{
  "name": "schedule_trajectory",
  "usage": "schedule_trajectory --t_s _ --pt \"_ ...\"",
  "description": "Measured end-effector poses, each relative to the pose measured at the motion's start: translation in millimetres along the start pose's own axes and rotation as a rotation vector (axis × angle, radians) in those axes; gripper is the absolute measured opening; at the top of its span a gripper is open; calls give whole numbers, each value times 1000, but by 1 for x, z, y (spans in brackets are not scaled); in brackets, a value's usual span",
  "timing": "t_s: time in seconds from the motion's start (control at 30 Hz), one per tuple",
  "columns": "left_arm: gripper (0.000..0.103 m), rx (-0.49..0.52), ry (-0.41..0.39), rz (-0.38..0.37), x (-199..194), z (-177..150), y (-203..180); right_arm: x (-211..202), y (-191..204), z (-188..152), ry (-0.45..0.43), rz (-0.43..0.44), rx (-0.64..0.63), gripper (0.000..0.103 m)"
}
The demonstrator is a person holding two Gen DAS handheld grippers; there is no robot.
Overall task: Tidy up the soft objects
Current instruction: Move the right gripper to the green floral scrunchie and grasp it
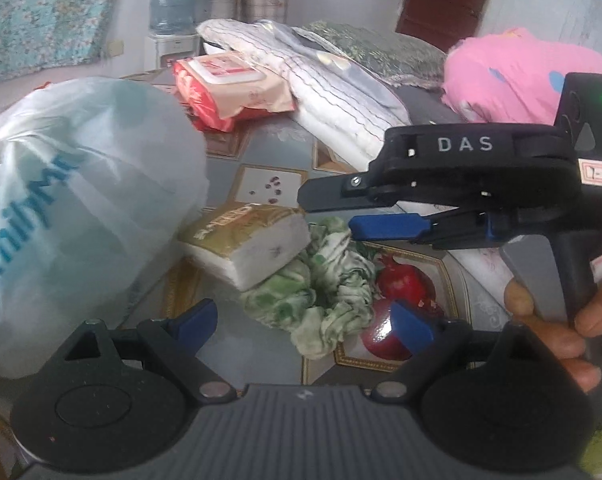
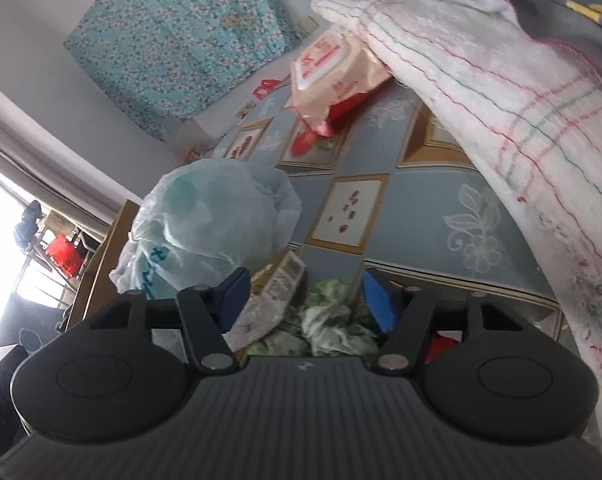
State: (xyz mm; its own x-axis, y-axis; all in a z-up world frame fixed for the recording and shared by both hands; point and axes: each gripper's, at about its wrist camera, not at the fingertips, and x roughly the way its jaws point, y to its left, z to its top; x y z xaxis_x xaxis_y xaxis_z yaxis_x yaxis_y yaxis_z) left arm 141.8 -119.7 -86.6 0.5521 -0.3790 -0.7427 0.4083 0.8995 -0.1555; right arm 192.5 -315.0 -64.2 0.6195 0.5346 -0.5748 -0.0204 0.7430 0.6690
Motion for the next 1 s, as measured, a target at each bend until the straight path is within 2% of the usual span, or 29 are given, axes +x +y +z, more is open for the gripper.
schedule_trajectory --t_s 0.23,0.4,0.47,0.53,0.6,0.8,1.0 --pt "93 70 22 14 17 -1 -13 -2 -13 -9 -12 -16 9 45" --pt "87 91 35 61 27 -1 -19 7 -18 -15 3 -19 -8 26" --pt "83 101 25 73 28 0 -20 9 -19 -17 9 -10 -14 22" --pt "79 111 16 85 29 0 -22 11 -18 -19 17 -2 -17 21" --pt "67 111 7 81 28 0 -23 11 -17 -21 23 5 -19 19" --pt "51 106 14 67 24 1 -29 6 -15 -25 15 27 -8 18" --pt "47 82 11 35 13 6 -35 -11 -10 -27 -17 54 -5 18"
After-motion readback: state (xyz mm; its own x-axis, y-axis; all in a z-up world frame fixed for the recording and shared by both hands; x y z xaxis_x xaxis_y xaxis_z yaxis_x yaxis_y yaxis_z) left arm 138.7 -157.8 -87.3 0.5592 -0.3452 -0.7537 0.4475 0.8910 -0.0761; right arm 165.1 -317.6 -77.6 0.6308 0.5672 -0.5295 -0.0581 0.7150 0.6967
